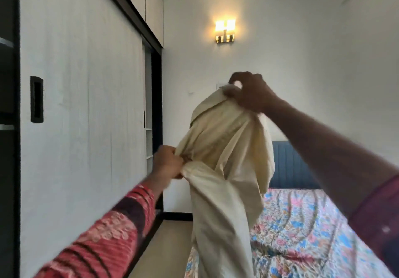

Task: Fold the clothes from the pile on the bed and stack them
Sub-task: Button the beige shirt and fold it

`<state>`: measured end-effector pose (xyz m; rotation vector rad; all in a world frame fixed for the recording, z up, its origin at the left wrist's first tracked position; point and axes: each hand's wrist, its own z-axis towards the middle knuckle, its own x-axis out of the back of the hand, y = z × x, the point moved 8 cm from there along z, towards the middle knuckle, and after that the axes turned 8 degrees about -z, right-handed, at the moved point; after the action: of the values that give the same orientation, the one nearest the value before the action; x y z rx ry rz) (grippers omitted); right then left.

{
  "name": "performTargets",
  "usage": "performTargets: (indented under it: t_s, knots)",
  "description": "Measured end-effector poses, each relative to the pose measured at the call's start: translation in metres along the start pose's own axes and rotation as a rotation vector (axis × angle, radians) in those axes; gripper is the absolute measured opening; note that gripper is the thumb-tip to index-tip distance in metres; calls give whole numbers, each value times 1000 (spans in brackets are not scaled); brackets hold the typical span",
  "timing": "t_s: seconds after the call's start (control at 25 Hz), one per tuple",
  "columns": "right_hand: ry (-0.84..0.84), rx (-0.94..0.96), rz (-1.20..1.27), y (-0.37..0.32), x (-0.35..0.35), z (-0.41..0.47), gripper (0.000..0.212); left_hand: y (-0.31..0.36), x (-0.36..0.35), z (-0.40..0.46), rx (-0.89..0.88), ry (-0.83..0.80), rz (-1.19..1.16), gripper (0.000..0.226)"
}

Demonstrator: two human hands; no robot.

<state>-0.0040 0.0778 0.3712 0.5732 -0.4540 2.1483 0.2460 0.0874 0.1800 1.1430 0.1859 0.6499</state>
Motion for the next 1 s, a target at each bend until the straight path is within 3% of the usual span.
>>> performTargets:
  t_s: [0.08, 0.12, 0.2, 0.28, 0.36, 0.44, 0.48, 0.56, 0.64, 0.72, 0.8, 0.88, 0.92, 1.0]
  knots:
    - [-214, -18, 210, 26, 11, -1, 56, 28, 20, 20, 66, -168, -380, 10]
    - [-352, -66, 381, 39, 7, -7, 58, 49, 27, 26, 60, -294, -504, 13]
    - [-598, -142, 474, 64, -10, -29, 38, 85, 44, 39, 1, -495, -516, 12]
    - [-707, -188, 302, 90, -24, -50, 29, 107, 57, 51, -79, -525, -289, 17]
    - [-582, -222, 381, 106, -27, -50, 28, 122, 66, 59, -138, -396, -119, 16]
    - [-295, -267, 711, 107, -16, -38, 29, 133, 70, 61, -154, -284, -229, 21]
    - [-187, -277, 754, 109, -13, -33, 33, 137, 67, 59, -148, -300, -316, 27]
    - [-103, -262, 534, 108, -9, -26, 45, 142, 62, 54, -182, -440, -281, 52]
    - [-54, -262, 403, 117, -1, -23, 51, 134, 59, 48, -229, -537, -58, 59]
    - [-110, -283, 555, 123, 2, -27, 54, 123, 61, 47, -261, -558, 34, 57]
    - [-274, -256, 707, 124, -6, -38, 58, 114, 70, 53, -291, -558, -37, 60]
    - [-476, -190, 772, 124, -17, -51, 44, 102, 81, 61, -280, -534, -85, 72]
    - [-562, -150, 760, 122, -20, -57, 34, 94, 85, 67, -270, -497, -74, 67]
    - [-605, -80, 685, 121, -21, -62, 28, 84, 84, 73, -252, -437, -61, 32]
